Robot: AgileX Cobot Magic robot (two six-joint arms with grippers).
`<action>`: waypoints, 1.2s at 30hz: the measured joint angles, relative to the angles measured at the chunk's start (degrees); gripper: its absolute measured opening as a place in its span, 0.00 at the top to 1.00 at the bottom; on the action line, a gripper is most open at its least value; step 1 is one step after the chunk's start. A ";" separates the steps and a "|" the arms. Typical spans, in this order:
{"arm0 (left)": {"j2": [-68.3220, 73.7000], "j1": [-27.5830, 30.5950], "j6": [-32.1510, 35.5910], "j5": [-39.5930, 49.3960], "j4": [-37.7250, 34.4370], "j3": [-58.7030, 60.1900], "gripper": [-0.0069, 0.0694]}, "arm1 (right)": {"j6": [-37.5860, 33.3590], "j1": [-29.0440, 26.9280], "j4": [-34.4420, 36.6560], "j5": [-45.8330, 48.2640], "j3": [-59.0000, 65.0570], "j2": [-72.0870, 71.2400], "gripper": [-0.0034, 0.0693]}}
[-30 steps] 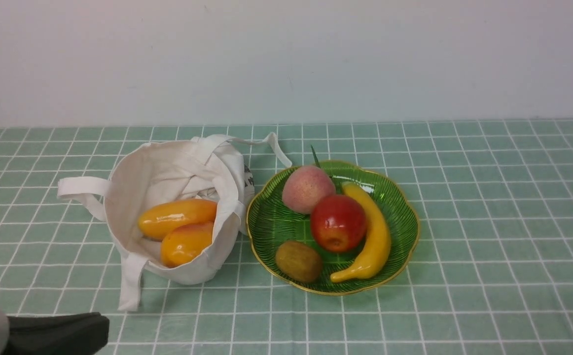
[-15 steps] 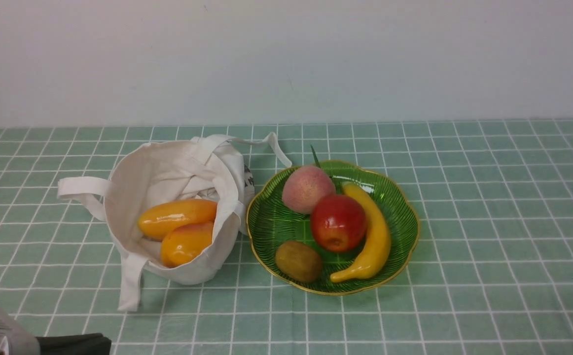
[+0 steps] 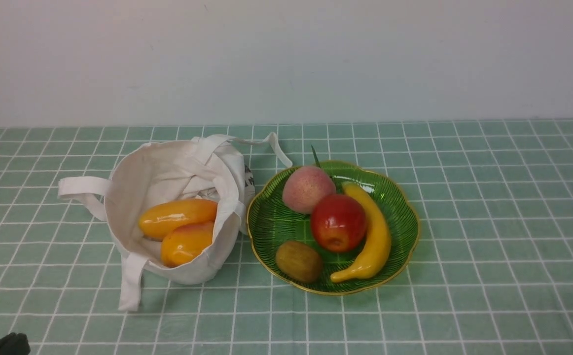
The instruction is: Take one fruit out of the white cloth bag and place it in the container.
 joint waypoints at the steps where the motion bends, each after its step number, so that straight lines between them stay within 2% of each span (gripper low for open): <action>1: -1.01 0.85 -0.52 -0.01 0.12 1.24 0.92 | 0.00 0.00 0.00 0.00 0.00 0.00 0.97; 8: -2.77 4.19 -0.90 0.14 1.03 3.81 0.92 | 0.00 0.00 0.00 0.00 0.00 0.00 0.97; 36: -2.77 2.74 -0.94 0.14 2.55 3.81 0.92 | 0.00 0.00 0.00 0.00 0.00 0.00 0.97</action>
